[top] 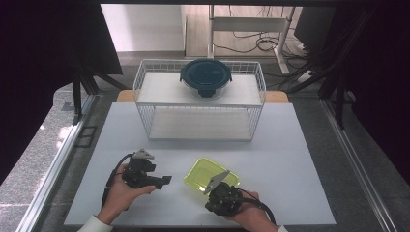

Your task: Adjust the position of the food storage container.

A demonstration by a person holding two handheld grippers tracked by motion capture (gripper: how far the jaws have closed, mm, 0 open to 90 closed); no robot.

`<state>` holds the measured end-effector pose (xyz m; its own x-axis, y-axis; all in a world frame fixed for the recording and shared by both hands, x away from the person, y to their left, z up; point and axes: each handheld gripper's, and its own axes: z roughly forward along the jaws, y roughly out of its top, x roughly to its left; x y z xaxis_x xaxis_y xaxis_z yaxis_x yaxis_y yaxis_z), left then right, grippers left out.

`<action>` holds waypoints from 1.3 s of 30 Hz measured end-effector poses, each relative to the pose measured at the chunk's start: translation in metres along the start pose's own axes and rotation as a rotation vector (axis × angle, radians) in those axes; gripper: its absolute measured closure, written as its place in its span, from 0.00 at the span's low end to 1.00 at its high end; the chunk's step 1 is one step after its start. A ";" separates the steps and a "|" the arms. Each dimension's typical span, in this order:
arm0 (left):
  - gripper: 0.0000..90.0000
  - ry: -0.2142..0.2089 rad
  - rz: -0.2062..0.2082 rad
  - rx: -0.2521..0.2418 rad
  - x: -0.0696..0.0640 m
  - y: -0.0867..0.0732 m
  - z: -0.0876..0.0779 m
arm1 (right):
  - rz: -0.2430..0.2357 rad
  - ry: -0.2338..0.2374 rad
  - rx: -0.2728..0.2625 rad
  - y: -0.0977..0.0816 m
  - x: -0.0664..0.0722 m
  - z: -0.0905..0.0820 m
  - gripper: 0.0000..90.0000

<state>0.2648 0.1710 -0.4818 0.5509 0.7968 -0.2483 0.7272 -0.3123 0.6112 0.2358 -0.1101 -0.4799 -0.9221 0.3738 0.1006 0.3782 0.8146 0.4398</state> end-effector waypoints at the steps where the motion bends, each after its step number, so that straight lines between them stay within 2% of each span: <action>1: 0.24 0.000 0.002 0.000 -0.001 0.000 -0.001 | 0.004 -0.006 0.003 0.000 -0.001 0.001 0.99; 5: 0.24 0.009 0.012 -0.002 -0.002 0.001 -0.001 | 0.014 -0.019 0.012 -0.002 -0.005 -0.001 0.99; 9: 0.23 0.009 0.014 0.012 -0.002 0.001 0.000 | 0.004 -0.059 0.032 -0.004 -0.008 -0.001 0.99; 19: 0.23 0.006 0.006 0.017 -0.001 0.000 0.001 | 0.048 -0.096 0.026 -0.010 -0.028 -0.006 0.99; 23: 0.23 0.007 0.008 0.016 -0.001 0.000 0.002 | 0.065 -0.080 0.012 -0.012 -0.034 -0.007 0.99; 35: 0.23 0.010 0.010 0.024 -0.001 -0.001 0.003 | 0.061 -0.079 0.010 -0.013 -0.034 -0.008 0.99; 39: 0.23 0.010 0.012 0.019 -0.002 0.000 0.003 | 0.067 -0.048 -0.012 -0.015 -0.032 -0.014 0.99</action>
<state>0.2645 0.1682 -0.4835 0.5560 0.7977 -0.2336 0.7279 -0.3317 0.6001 0.2583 -0.1400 -0.4768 -0.8897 0.4482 0.0869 0.4373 0.7821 0.4440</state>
